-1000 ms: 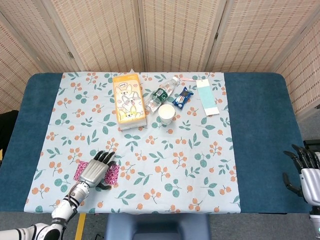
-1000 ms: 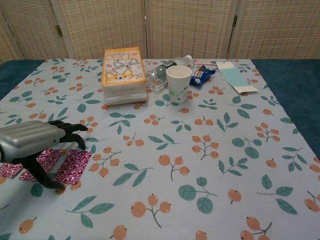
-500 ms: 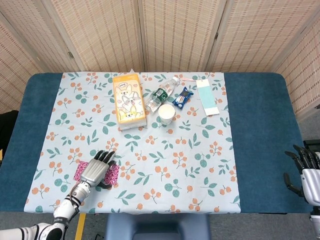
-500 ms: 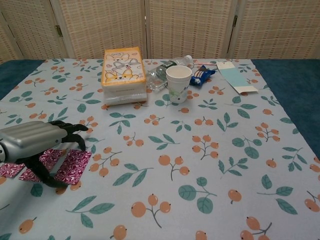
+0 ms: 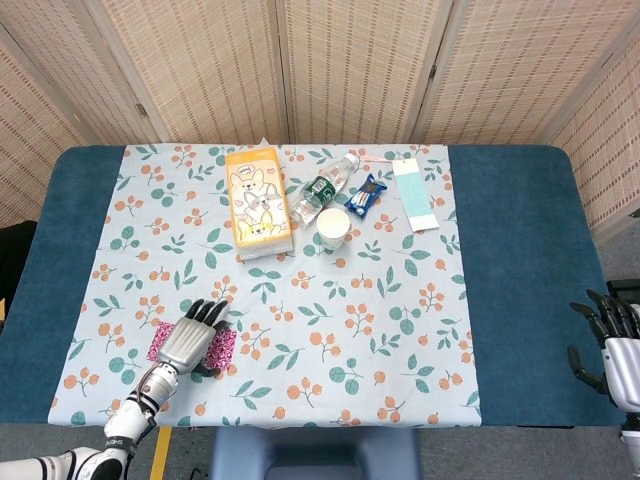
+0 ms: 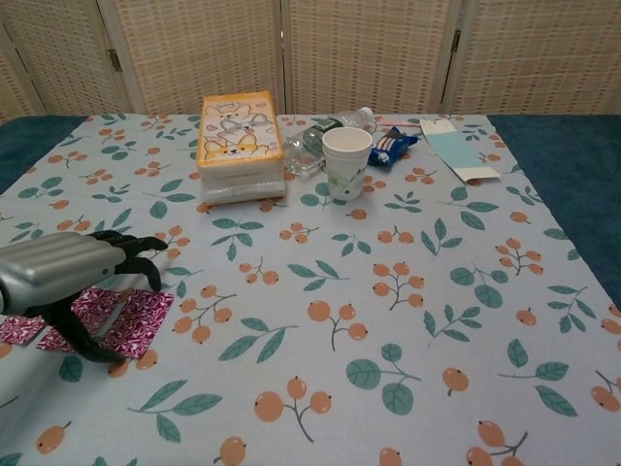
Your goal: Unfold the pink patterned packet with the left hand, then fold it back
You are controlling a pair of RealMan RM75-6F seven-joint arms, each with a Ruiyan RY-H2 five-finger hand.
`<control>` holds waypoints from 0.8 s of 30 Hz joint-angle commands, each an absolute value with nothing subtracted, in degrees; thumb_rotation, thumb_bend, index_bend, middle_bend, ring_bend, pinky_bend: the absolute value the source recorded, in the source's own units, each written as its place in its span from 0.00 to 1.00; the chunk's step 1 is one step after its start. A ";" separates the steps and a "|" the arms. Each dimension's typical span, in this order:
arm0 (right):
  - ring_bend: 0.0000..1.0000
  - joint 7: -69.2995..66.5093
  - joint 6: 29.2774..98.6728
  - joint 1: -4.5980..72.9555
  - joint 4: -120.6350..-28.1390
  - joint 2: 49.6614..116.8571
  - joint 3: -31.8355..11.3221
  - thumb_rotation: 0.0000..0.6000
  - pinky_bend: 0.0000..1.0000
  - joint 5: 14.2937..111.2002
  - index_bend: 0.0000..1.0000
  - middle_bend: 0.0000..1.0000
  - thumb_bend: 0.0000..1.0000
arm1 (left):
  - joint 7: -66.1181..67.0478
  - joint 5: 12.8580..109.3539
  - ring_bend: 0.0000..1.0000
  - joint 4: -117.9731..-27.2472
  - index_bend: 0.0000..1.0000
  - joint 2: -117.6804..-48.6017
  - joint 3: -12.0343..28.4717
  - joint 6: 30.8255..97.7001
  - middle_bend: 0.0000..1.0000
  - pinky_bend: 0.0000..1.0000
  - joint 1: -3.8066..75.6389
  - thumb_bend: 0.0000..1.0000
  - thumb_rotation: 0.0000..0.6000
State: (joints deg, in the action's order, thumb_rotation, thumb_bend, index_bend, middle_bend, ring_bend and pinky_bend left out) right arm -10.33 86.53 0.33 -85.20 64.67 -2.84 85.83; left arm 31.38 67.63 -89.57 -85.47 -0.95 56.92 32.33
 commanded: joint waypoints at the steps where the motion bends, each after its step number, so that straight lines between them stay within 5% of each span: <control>1: 0.03 -10.34 86.59 0.32 -85.23 64.64 -2.85 1.00 0.00 85.89 0.19 0.09 0.48 | 31.11 68.61 0.00 -90.09 0.33 -84.65 -1.35 57.52 0.00 0.00 32.08 0.22 0.90; 24: 0.02 -9.14 87.00 0.62 -86.67 64.38 -2.98 1.00 0.00 86.74 0.19 0.09 0.48 | 25.24 76.40 0.00 -91.81 0.34 -75.17 -3.36 62.68 0.00 0.00 28.71 0.22 0.95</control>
